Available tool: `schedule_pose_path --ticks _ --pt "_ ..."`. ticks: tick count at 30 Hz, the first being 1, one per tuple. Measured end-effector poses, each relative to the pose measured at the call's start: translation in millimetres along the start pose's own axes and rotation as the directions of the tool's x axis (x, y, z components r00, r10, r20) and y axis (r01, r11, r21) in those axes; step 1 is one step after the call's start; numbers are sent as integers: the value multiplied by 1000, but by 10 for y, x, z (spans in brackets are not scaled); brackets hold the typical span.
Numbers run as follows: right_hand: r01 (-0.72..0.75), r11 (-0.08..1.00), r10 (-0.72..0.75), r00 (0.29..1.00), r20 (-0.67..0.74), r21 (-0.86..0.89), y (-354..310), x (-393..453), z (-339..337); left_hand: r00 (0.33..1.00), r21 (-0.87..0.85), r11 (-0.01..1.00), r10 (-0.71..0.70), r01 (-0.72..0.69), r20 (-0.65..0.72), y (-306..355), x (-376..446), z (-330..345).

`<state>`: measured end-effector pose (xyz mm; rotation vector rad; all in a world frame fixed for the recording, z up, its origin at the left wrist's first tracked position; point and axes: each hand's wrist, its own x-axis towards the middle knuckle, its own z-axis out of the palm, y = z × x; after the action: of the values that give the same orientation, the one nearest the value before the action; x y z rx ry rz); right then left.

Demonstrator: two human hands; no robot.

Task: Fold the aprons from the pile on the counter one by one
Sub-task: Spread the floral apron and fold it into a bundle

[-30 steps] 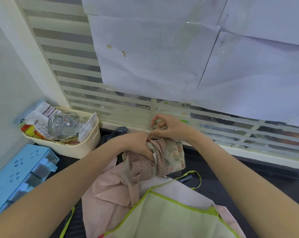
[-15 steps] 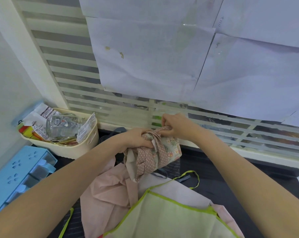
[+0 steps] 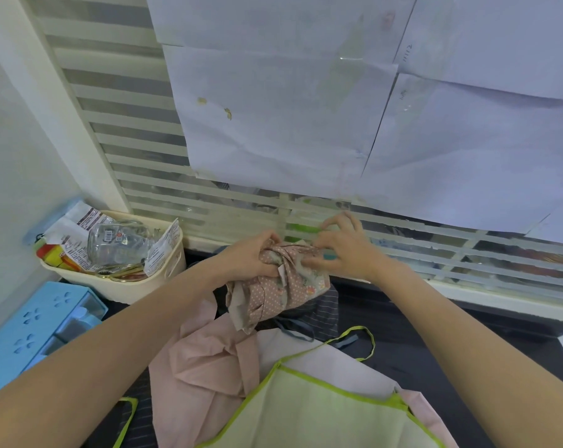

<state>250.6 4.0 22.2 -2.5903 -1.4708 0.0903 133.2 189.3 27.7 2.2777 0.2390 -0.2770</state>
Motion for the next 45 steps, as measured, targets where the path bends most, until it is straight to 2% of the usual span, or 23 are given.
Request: schedule_pose_path --ticks 2,5,7,11,14,16,19,21,23,25,27,28,29,30,31,33,35,36,38,41,43,45 --pt "-57 993 49 996 77 107 61 -28 11 1000 -72 997 27 -26 14 2 -31 3" --pt "-175 878 34 951 307 445 66 -124 -83 999 -222 975 14 -20 -30 -57 -47 -24" --pt "-209 830 11 933 360 517 78 -190 -141 999 -344 939 -7 -6 -37 -98 -57 -60" --pt "-217 767 135 975 179 603 62 -223 -86 999 -486 874 -41 25 -21 -135 -60 -104" --pt "-236 721 257 964 65 651 21 -196 -35 997 -596 800 -72 58 1 -132 -46 -134" --pt "-223 693 244 967 68 686 -12 -219 -30 997 -618 783 -81 71 12 -150 -57 -135" --pt "-221 707 173 975 140 671 26 -266 27 995 -655 752 -100 75 -1 -197 -73 -104" --pt "-249 676 232 965 121 694 -12 -272 49 991 -679 731 -126 66 -40 -207 -61 -71" --pt "-318 555 345 929 135 769 -107 -246 77 986 -685 726 -145 51 -81 -192 -46 -46" --pt "-338 343 419 890 179 876 -189 -220 104 987 -713 700 -139 39 -82 -189 -44 -36" --pt "-286 118 481 854 197 951 -202 -194 111 990 -751 660 -123 26 -74 -205 -71 -68" --pt "-277 70 505 839 205 958 -192 -188 110 991 -758 652 -111 14 -78 -216 -80 -81" --pt "-317 113 518 827 217 942 -189 -184 117 992 -759 651 -100 3 -82 -229 -75 -82" --pt "-403 178 516 815 264 898 -211 -183 129 992 -756 655 -91 -11 -93 -229 -72 -74" --pt "-495 193 496 794 351 847 -238 -191 162 990 -751 660 -90 -23 -110 -218 -67 -54" --pt "-659 66 375 712 594 749 -276 -215 230 985 -744 666 -90 -53 -151 -192 -41 -15" --pt "-713 -130 209 660 722 689 -286 -255 264 977 -730 676 -77 -95 -198 -187 -50 2" --pt "-699 -211 168 663 730 684 -274 -270 278 972 -720 684 -70 -117 -224 -189 -60 -4" --pt "-633 -335 182 683 708 697 -253 -259 296 973 -718 685 -54 -128 -226 -185 -79 -9" --pt "-547 -457 215 697 684 701 -261 -220 309 997 -733 677 27 -70 -70 -147 -124 -5" --pt "-514 -425 194 752 630 745 -249 -204 267 995 -738 675 86 -16 57 -122 -166 -40" --pt "-389 -364 201 854 480 846 -198 -171 162 987 -759 652 117 5 107 -132 -201 -106"
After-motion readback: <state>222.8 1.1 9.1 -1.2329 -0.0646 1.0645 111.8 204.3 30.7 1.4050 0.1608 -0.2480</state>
